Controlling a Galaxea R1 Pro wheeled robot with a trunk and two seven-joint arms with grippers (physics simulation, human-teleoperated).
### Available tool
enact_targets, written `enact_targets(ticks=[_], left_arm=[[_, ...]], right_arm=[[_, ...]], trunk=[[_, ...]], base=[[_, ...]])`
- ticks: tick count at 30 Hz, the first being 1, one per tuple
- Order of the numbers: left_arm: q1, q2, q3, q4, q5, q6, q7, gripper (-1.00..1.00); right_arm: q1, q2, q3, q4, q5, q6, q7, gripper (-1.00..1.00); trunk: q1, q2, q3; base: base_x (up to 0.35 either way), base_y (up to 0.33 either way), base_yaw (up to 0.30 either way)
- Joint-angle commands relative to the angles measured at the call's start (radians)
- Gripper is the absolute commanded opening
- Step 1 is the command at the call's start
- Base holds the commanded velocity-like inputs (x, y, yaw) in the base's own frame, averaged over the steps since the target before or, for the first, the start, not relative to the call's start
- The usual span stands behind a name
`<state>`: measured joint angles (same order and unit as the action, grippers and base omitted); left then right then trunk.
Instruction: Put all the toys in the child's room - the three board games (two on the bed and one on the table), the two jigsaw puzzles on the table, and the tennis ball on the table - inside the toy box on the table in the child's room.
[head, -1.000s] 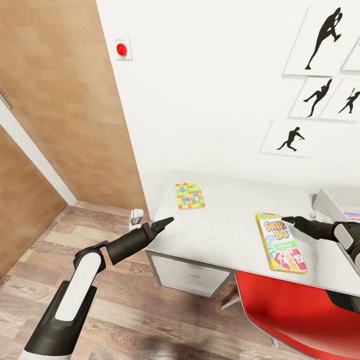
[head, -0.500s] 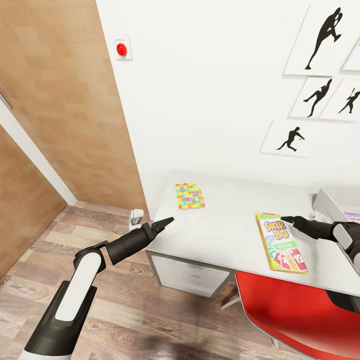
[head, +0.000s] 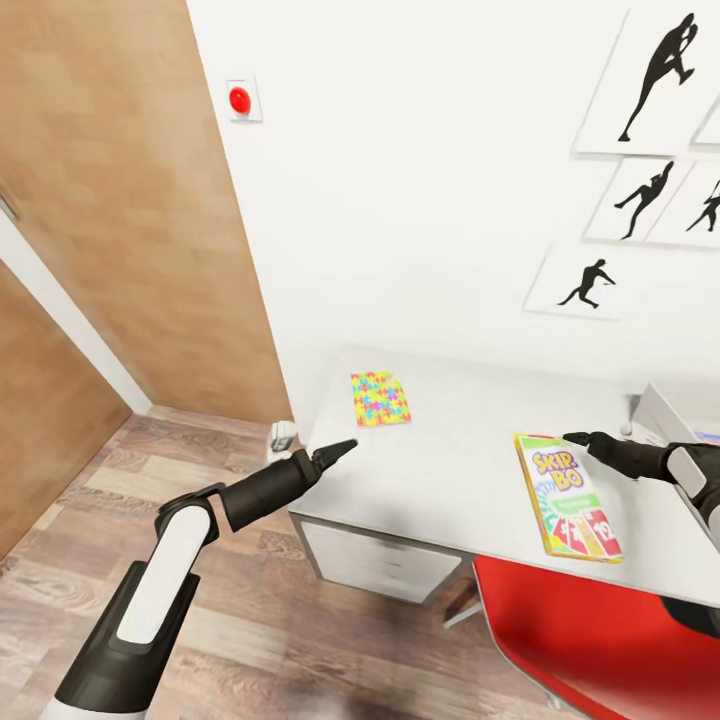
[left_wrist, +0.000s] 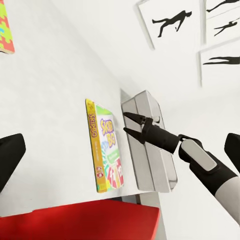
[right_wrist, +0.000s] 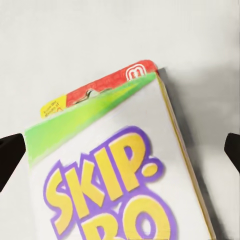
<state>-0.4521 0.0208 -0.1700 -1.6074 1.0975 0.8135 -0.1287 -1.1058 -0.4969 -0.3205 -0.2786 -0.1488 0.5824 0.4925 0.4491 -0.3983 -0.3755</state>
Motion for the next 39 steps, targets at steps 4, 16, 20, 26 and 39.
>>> enact_targets(ticks=[4,16,20,26,39], left_arm=[[-0.001,0.0,-0.007,0.0,-0.003,0.001,-0.003,1.0],[-0.002,-0.001,-0.014,0.0,-0.004,-0.001,-0.001,1.0],[-0.002,0.0,-0.015,0.0,-0.004,-0.001,0.0,1.0],[-0.002,0.0,-0.015,0.0,-0.004,-0.001,0.0,1.0],[-0.002,0.0,-0.016,0.0,-0.004,-0.002,0.0,1.0]], right_arm=[[0.0,-0.003,-0.01,-0.001,-0.009,0.01,-0.013,1.0],[0.004,-0.008,-0.018,0.001,-0.008,0.012,-0.026,1.0],[0.004,-0.013,-0.019,0.001,-0.009,0.012,-0.029,1.0],[0.004,-0.022,-0.021,0.004,-0.009,0.013,-0.035,1.0],[0.008,-0.041,-0.038,0.022,-0.008,0.013,-0.041,1.0]], trunk=[[0.001,-0.002,-0.002],[0.001,-0.002,-0.002],[0.001,-0.002,-0.002],[0.001,-0.002,-0.002],[0.001,-0.002,-0.002]], base=[[0.25,0.0,0.0],[0.129,0.0,0.0],[0.034,0.0,0.0],[0.017,0.0,0.0],[0.005,0.0,0.0]])
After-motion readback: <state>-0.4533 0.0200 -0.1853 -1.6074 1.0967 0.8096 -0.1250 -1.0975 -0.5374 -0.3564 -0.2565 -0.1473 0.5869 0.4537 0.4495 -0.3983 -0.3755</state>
